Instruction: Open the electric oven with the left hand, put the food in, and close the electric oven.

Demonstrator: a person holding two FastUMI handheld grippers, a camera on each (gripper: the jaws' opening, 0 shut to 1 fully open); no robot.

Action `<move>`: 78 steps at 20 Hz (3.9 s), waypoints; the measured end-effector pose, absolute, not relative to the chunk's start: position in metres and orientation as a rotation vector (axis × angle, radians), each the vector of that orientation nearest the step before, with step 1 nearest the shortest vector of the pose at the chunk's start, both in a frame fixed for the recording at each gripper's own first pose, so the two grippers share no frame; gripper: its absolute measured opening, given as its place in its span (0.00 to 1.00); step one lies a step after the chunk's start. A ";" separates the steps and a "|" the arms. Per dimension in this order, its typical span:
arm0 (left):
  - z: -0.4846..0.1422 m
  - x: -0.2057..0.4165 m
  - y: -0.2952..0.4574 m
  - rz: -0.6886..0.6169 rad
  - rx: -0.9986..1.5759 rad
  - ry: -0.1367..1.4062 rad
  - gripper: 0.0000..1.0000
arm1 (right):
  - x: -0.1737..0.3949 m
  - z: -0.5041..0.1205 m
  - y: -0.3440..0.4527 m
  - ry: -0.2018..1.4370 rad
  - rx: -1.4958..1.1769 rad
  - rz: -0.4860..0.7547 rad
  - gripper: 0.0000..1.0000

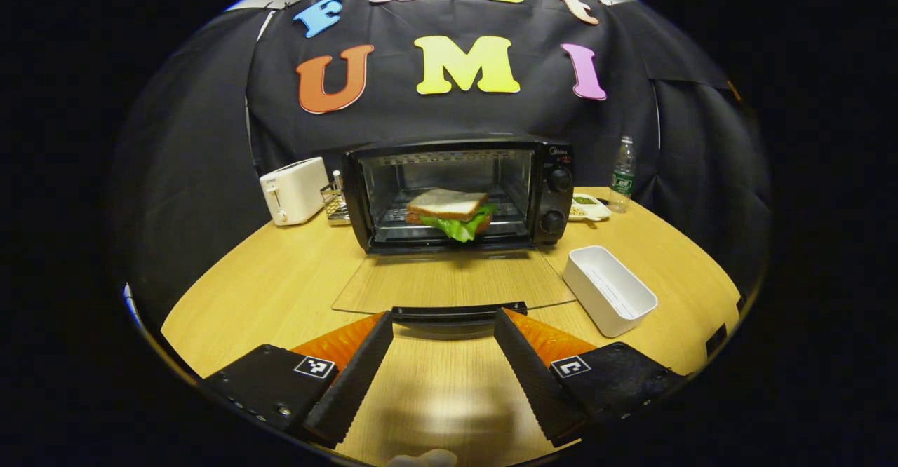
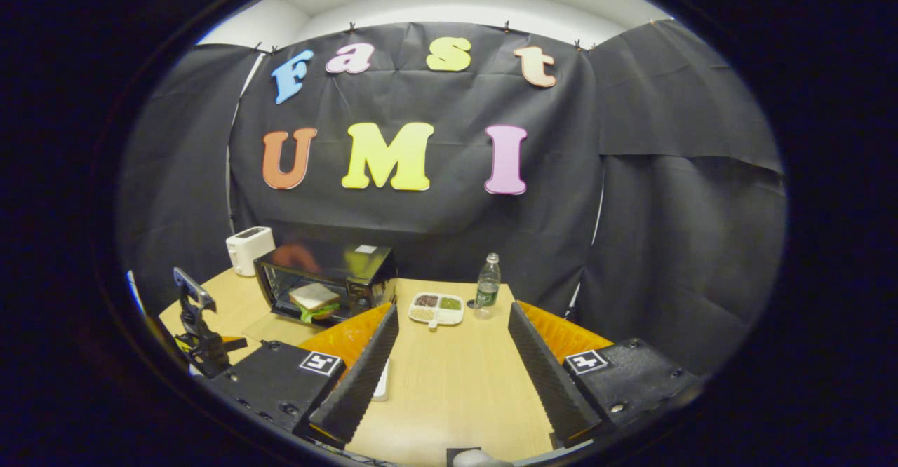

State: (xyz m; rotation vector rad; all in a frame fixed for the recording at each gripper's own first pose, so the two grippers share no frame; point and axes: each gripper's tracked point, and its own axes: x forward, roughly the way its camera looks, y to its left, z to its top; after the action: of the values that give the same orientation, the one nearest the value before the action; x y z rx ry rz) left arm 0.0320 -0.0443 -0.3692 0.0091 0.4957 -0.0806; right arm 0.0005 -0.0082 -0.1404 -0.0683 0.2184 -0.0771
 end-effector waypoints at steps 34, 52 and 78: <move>-0.404 0.057 -0.053 -0.102 -0.036 0.586 0.95 | 0.017 -0.152 -0.006 0.301 -0.082 -0.063 0.98; -0.314 0.112 -0.046 -0.111 -0.014 0.455 0.96 | 0.033 -0.119 -0.006 0.248 -0.039 -0.085 0.98; -0.148 0.102 -0.022 -0.103 0.015 0.200 0.97 | 0.041 -0.067 0.012 0.156 -0.008 -0.071 0.98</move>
State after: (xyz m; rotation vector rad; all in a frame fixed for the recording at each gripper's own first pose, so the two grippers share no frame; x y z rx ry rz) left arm 0.1021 -0.0223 -0.1484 0.0151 0.2004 -0.1034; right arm 0.0414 0.0118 -0.0672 -0.0085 0.1560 -0.0707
